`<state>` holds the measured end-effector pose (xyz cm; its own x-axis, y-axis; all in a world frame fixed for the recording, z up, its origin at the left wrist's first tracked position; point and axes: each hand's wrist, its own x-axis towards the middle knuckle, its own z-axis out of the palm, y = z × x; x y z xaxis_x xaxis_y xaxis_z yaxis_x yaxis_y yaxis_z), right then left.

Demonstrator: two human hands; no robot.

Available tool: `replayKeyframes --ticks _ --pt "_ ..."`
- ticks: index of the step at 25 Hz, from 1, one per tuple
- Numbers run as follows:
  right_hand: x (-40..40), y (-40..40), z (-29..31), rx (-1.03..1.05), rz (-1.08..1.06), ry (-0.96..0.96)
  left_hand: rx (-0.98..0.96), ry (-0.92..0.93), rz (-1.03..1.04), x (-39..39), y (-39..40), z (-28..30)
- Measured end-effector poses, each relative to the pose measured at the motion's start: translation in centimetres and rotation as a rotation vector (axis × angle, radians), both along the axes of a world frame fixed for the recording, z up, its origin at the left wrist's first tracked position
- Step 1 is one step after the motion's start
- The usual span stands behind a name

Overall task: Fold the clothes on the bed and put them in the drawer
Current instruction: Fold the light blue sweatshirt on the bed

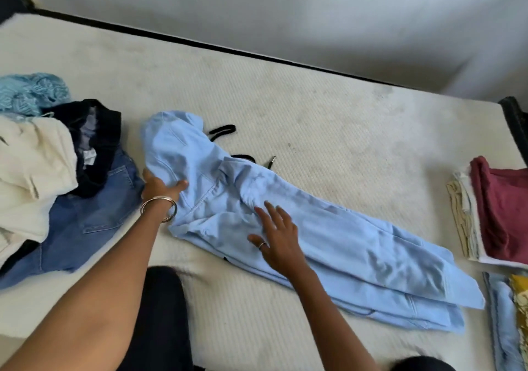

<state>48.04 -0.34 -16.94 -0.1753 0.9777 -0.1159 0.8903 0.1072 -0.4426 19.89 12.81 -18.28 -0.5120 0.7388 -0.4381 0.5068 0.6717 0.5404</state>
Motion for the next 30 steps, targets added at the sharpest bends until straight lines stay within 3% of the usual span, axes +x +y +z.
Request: replayKeyframes --ticks 4,8,10,12,17,20,23,26,28,30 --pt "-2.6 1.8 0.1 -0.093 -0.081 0.185 0.141 -0.762 0.435 -0.8 0.9 1.8" --pt "-2.8 5.7 -0.3 -0.177 -0.142 0.109 0.461 -1.032 0.542 -2.6 -2.0 4.3" --pt "-2.7 8.2 -0.7 -0.292 -0.159 0.006 0.479 -0.954 0.569 -3.1 -3.7 3.8" --pt "-3.4 9.9 -0.3 -0.379 -0.173 -0.065 0.378 -0.831 0.523 -3.9 -4.7 3.0" --pt "-7.8 11.4 0.3 -0.097 -0.135 -0.03 0.396 -0.847 0.509 -4.3 -3.1 2.1" --pt "-9.7 12.0 -1.5 -0.298 -0.048 -0.081 0.332 -0.895 0.584 -3.4 -1.7 2.1" --pt "-9.8 14.5 -2.6 -0.448 -0.125 -0.084 0.296 -0.98 0.531 -4.4 -0.9 2.4" --pt "-10.0 17.4 -1.5 -0.522 -0.184 -0.029 0.37 -0.937 0.559 -6.1 -0.4 2.5" --pt "-10.1 17.0 -0.1 -0.381 -0.274 0.08 0.399 -0.954 0.604 -6.5 0.0 2.9" --pt "-10.5 13.4 0.4 -0.089 -0.451 0.126 0.438 -0.967 0.596 -6.4 0.5 3.5"
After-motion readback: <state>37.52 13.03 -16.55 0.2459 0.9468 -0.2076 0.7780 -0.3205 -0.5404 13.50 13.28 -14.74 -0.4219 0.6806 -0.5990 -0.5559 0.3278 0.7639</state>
